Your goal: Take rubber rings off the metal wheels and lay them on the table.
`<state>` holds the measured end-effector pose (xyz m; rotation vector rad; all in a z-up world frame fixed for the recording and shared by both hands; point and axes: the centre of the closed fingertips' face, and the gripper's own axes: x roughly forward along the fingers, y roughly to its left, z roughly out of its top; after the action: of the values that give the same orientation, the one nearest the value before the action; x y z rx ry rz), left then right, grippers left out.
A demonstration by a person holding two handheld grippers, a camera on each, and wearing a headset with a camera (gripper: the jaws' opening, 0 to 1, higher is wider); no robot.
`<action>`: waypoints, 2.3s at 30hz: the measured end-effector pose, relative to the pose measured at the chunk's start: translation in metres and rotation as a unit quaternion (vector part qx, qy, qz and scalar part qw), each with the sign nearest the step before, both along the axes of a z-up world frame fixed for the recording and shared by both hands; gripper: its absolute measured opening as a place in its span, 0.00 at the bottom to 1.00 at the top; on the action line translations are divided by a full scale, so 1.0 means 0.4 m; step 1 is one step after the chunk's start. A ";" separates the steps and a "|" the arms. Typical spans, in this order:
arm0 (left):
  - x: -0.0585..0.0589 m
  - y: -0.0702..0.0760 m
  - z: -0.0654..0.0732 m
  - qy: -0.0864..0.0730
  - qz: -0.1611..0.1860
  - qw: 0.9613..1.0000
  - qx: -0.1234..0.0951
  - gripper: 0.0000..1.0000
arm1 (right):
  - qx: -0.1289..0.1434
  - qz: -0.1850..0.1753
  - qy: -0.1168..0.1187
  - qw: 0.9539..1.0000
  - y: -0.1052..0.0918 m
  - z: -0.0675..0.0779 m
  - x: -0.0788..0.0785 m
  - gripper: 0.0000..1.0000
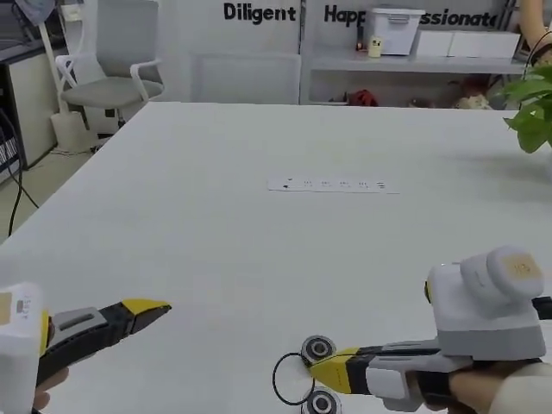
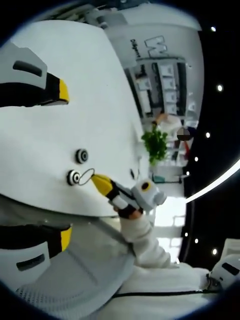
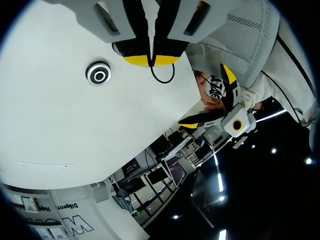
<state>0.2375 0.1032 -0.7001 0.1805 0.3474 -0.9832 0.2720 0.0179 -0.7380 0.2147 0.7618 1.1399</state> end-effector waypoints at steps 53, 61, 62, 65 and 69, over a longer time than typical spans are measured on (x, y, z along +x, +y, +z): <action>-0.035 -0.017 -0.022 0.022 -0.019 0.999 -0.019 1.00 | -0.096 0.042 -0.036 0.994 0.079 -0.134 -0.018 0.00; -0.037 -0.018 -0.024 0.026 -0.019 0.999 -0.019 1.00 | -0.101 0.049 -0.036 0.993 0.083 -0.144 -0.022 0.00; -0.037 -0.018 -0.024 0.026 -0.020 0.999 -0.019 1.00 | -0.102 0.051 -0.037 0.993 0.083 -0.144 -0.023 0.00; -0.039 -0.019 -0.024 0.027 -0.020 0.999 -0.020 1.00 | -0.107 0.055 -0.044 0.992 0.081 -0.146 -0.023 0.00; -0.040 -0.020 -0.026 0.030 -0.021 0.999 -0.018 1.00 | -0.107 0.052 -0.045 0.992 0.078 -0.145 -0.018 0.01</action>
<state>0.2214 0.0952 -0.7104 0.1258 0.3807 -1.0376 0.2647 0.0490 -0.7959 -0.0564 0.8161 1.1494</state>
